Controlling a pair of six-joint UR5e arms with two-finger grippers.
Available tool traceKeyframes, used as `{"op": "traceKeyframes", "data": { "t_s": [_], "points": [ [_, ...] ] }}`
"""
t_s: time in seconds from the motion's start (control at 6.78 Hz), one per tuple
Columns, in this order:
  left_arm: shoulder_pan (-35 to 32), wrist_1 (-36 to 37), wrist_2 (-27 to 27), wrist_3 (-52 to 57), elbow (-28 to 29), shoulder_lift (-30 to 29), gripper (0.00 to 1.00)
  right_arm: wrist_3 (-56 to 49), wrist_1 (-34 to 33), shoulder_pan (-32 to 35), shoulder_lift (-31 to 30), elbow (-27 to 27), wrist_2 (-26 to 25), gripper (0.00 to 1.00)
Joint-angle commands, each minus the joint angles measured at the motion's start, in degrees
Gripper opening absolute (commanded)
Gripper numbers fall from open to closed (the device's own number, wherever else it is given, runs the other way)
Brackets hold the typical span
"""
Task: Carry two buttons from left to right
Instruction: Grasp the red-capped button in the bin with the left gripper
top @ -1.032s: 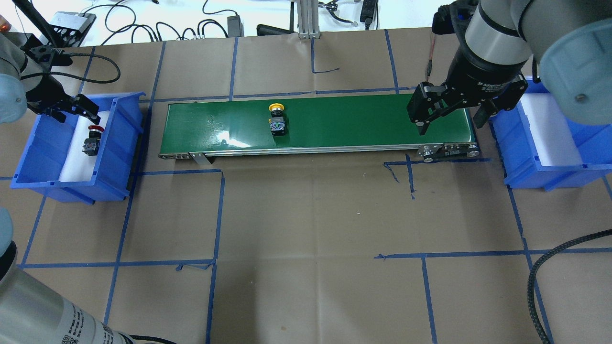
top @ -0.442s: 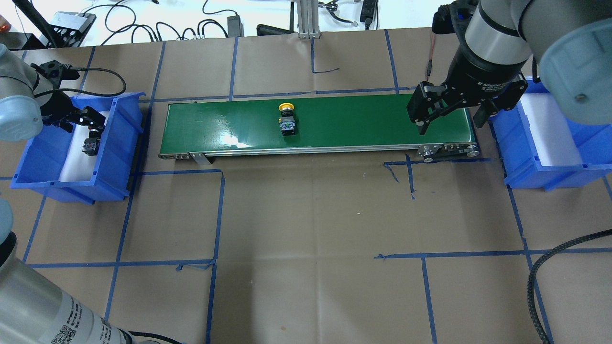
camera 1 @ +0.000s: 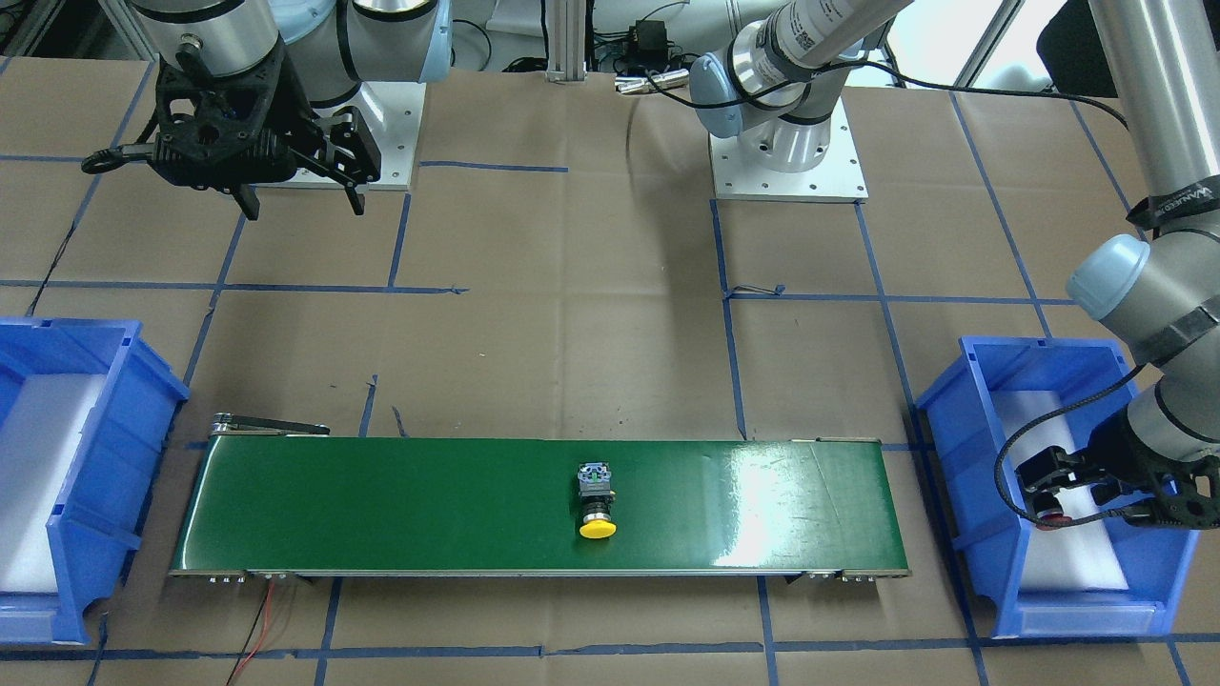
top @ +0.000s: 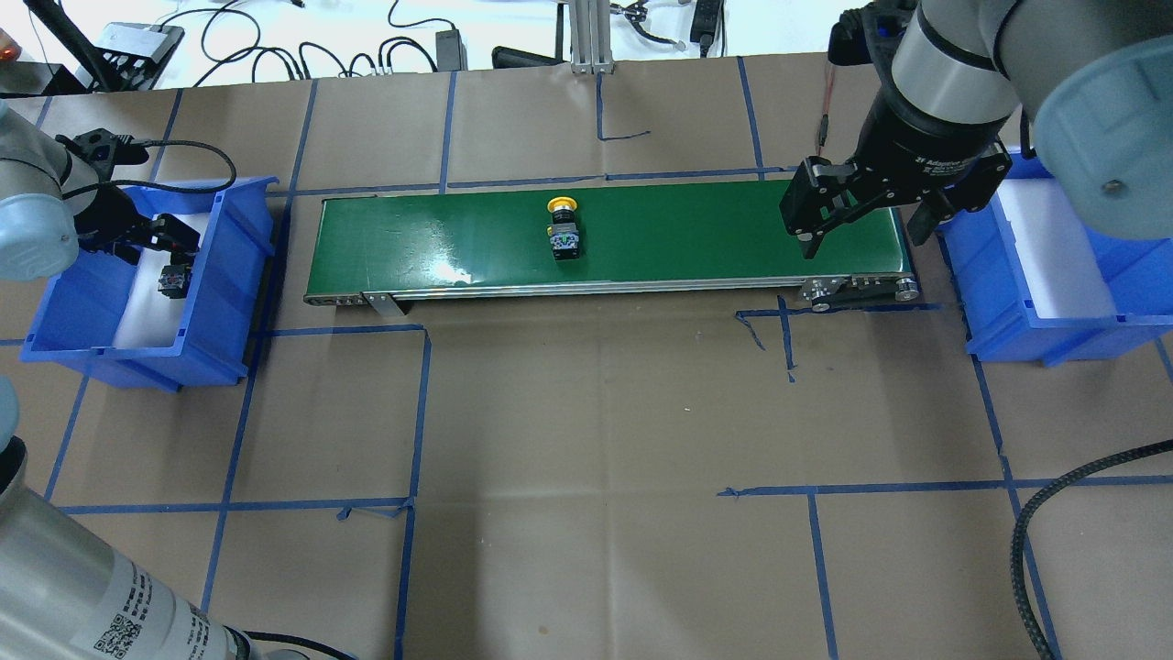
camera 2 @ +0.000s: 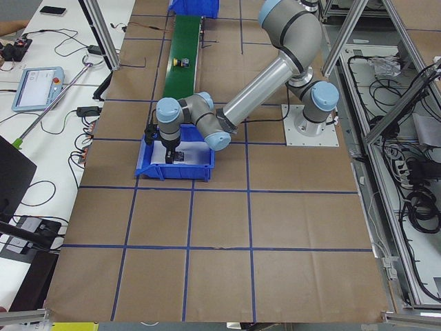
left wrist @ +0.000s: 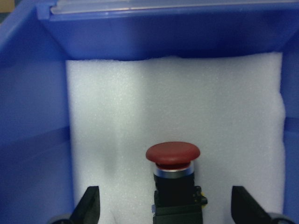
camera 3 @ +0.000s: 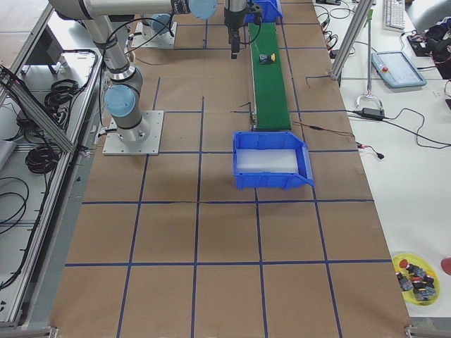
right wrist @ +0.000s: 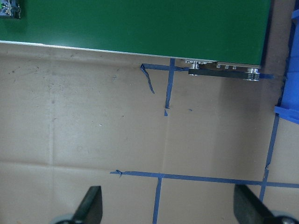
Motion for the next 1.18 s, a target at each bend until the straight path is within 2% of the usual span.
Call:
{"op": "traceKeyframes", "data": {
  "t_s": [0.0, 0.15, 0.29, 0.44, 0.59, 0.74, 1.03],
  "points": [
    [-0.04, 0.53, -0.02, -0.01, 0.27, -1.93, 0.97, 0.00, -0.17, 0.00, 0.09, 0.09, 0.00, 1.00],
    [-0.48, 0.44, 0.50, -0.27, 0.88, -1.33, 0.78, 0.09, -0.26, 0.00, 0.52, 0.52, 0.09, 1.00],
    [-0.57, 0.44, 0.50, -0.70, 0.89, -1.24, 0.53, 0.00, -0.35, 0.00, 0.88, 0.53, 0.70, 1.00],
    [-0.66, 0.44, 0.42, -0.97, 0.98, -1.15, 0.32, 0.00, -0.35, 0.00, 0.88, 0.53, 0.79, 1.00],
    [-0.66, 0.44, 0.33, -1.06, 0.98, -0.98, 0.19, 0.00, -0.35, 0.00, 0.88, 0.44, 0.79, 1.00],
    [-0.66, 0.44, -0.02, -1.15, 1.07, -0.80, 0.12, 0.00, -0.44, 0.00, 1.05, 0.53, 0.79, 1.00],
    [-0.92, -0.69, 0.06, -1.15, 2.81, 1.12, 0.10, 0.00, -1.14, 0.00, 1.06, 0.61, 0.79, 1.00]
  ]
}}
